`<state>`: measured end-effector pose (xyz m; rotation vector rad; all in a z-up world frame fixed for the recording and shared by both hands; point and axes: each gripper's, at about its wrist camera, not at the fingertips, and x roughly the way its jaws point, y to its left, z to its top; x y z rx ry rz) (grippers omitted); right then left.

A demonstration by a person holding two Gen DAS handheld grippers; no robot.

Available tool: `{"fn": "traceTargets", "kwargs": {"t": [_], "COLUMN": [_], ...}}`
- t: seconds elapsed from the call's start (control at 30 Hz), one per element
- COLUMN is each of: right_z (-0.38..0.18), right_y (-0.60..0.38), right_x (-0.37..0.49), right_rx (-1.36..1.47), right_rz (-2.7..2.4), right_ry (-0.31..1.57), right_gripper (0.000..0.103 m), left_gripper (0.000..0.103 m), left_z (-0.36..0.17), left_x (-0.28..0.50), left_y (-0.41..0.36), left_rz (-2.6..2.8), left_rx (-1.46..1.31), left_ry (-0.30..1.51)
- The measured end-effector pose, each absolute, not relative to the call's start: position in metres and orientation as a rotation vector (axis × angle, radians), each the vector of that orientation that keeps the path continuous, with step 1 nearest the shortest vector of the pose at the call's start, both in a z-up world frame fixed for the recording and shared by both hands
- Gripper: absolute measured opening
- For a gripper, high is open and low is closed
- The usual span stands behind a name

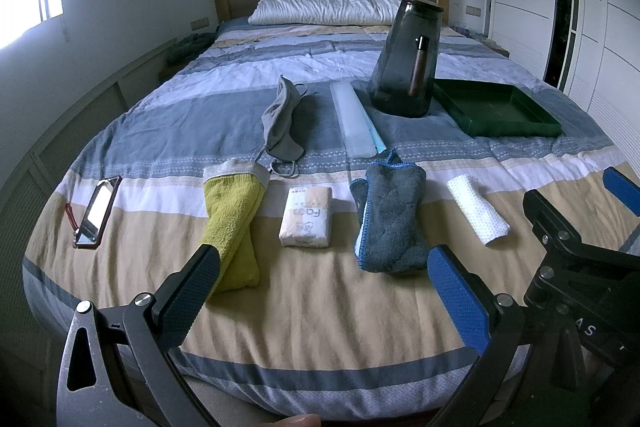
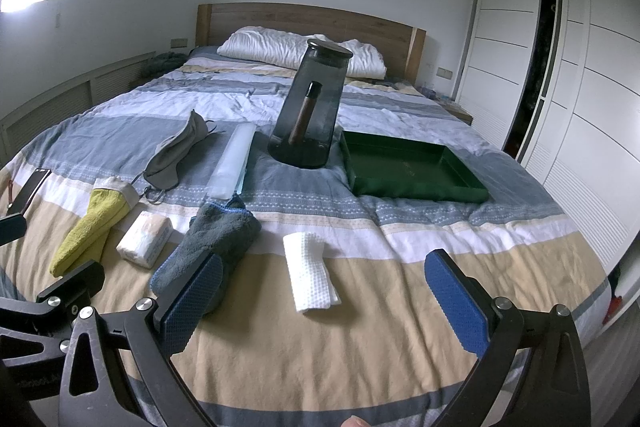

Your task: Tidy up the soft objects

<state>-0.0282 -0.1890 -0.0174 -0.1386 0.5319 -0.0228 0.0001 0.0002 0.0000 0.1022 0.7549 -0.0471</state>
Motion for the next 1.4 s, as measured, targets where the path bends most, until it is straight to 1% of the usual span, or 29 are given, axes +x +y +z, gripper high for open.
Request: {"fn": "traceTargets", "kwargs": {"t": [1.4], "right_z": [-0.0172], "right_y": [-0.1885], "right_x": [-0.0275], "right_rx": [-0.140], "right_rz": [-0.023], "right_ry": [0.532], "right_gripper": [0.103], "left_gripper": [0.102], "left_z": [-0.0028], "left_x": [-0.0034], "left_y": [-0.0017], "left_rz": [-0.049], "left_rx": [0.097], "left_ry": [0.761]}}
